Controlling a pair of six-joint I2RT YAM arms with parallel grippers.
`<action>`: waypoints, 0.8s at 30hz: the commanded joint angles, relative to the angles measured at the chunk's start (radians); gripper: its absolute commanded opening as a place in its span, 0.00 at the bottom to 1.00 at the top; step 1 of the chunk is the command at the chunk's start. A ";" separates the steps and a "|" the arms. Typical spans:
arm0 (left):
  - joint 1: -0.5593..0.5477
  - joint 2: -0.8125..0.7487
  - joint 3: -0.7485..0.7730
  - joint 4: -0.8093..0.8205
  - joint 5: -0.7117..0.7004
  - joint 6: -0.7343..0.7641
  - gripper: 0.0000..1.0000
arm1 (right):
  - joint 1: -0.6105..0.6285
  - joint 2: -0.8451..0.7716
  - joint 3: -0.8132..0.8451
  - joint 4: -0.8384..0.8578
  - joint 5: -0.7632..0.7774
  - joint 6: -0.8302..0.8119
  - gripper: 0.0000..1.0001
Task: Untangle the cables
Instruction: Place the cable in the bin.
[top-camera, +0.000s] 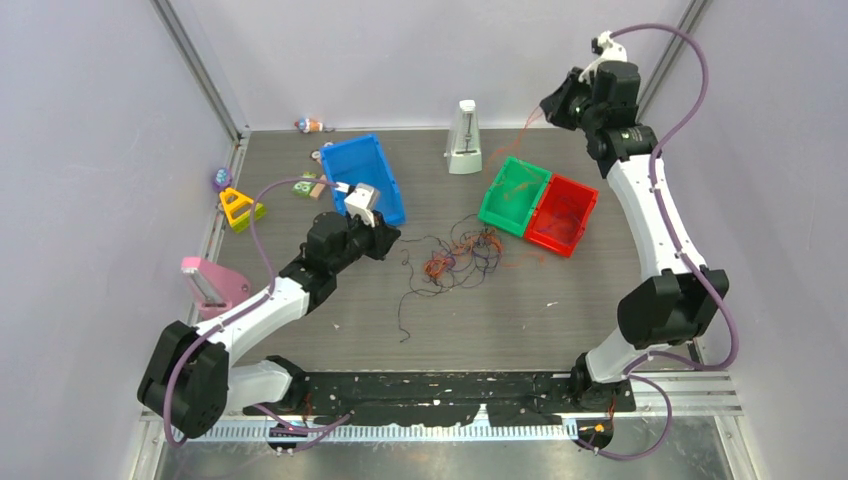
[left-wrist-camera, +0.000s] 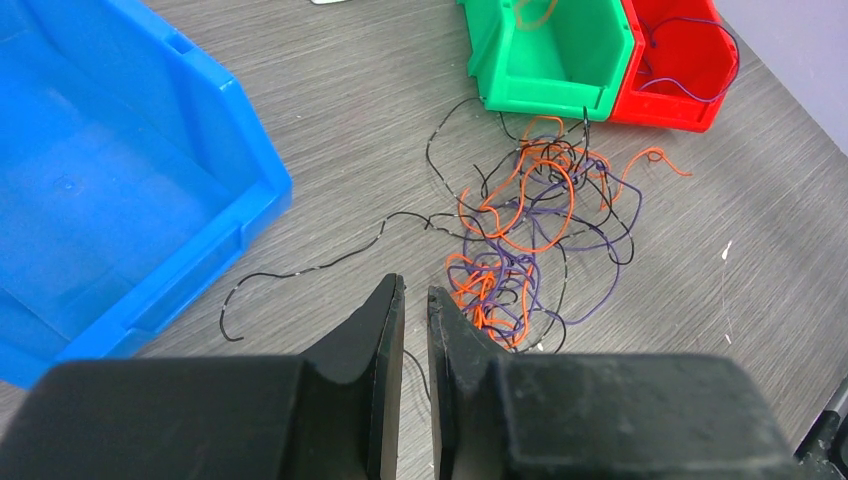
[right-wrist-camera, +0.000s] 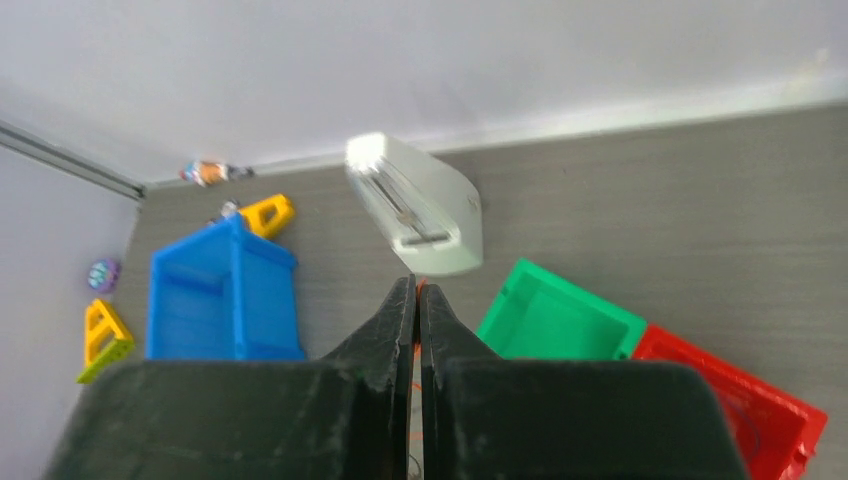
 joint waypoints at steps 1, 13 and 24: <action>0.003 -0.016 0.001 0.055 -0.015 0.015 0.14 | -0.028 0.033 -0.098 0.041 -0.018 0.013 0.05; 0.003 -0.015 0.002 0.052 -0.015 0.019 0.14 | -0.045 0.186 -0.064 -0.066 0.046 -0.046 0.05; 0.003 -0.004 0.007 0.054 -0.006 0.016 0.13 | -0.072 0.052 -0.132 -0.046 0.115 -0.053 0.05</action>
